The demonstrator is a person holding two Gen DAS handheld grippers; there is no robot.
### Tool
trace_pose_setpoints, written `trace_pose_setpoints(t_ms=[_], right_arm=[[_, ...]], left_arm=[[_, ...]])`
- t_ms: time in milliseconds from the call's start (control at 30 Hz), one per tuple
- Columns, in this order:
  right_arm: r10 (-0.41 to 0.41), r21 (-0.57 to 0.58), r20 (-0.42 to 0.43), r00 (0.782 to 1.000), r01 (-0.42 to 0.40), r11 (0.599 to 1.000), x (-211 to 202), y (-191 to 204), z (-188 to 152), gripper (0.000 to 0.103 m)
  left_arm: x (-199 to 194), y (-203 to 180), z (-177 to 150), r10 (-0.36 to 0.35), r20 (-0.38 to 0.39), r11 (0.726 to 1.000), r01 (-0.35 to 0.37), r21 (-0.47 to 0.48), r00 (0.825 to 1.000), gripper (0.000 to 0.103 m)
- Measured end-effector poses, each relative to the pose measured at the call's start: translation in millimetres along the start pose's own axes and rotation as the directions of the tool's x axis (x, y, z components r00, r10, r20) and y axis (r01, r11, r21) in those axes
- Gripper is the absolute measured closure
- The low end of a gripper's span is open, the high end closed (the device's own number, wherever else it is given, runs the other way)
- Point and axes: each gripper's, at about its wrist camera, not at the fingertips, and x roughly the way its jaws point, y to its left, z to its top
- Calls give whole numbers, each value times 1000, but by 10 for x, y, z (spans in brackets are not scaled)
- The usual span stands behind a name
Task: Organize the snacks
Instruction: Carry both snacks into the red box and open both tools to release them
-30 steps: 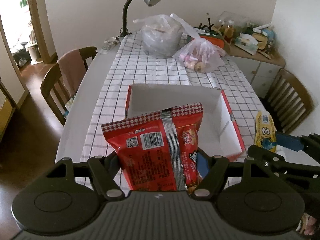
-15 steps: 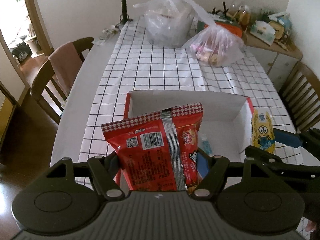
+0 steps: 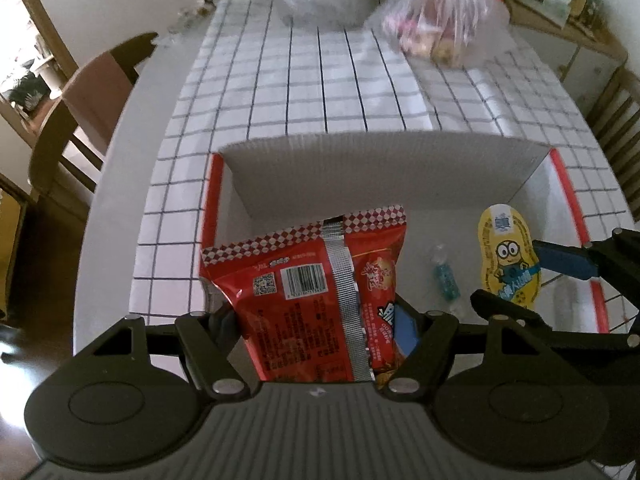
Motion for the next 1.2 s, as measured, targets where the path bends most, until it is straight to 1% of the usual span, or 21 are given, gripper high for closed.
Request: trace_pose_setpoints(t_ms=[300,400,533,733,867,1033,1200], right_arm=[[16,-21,-78,997,-17,1000,278,63,-76,53],[18,-18,-96,995,-20,1000,321,64,-96,53],[20,-19,-111,994,-22,1000,353,93,-105,52],[19,-14,-110,994,-21,1000,346,86,-106,51],[24,-6,-95,995,-25,1000,284,77,-115,47],[25,5,-61,998,-25,1000,135,70,-115,41],[17,18,-21,1000,-17,1000,-58,68,-101,40]], left_arm=[[321,-36,-5,-11,-108,1000,13,18,994,29],[381,-31,-8,-9,-131,1000,11,16,991,29],[403,-54,18,-17,-141,999,21,28,990,29],[399,-41,20,-20,-141,999,23,22,990,29],[360,-18,-4,-30,-136,999,31,9,990,29],[232,3,-40,-39,-101,999,39,-8,994,29],[40,22,-125,-48,-59,999,47,-15,997,29]])
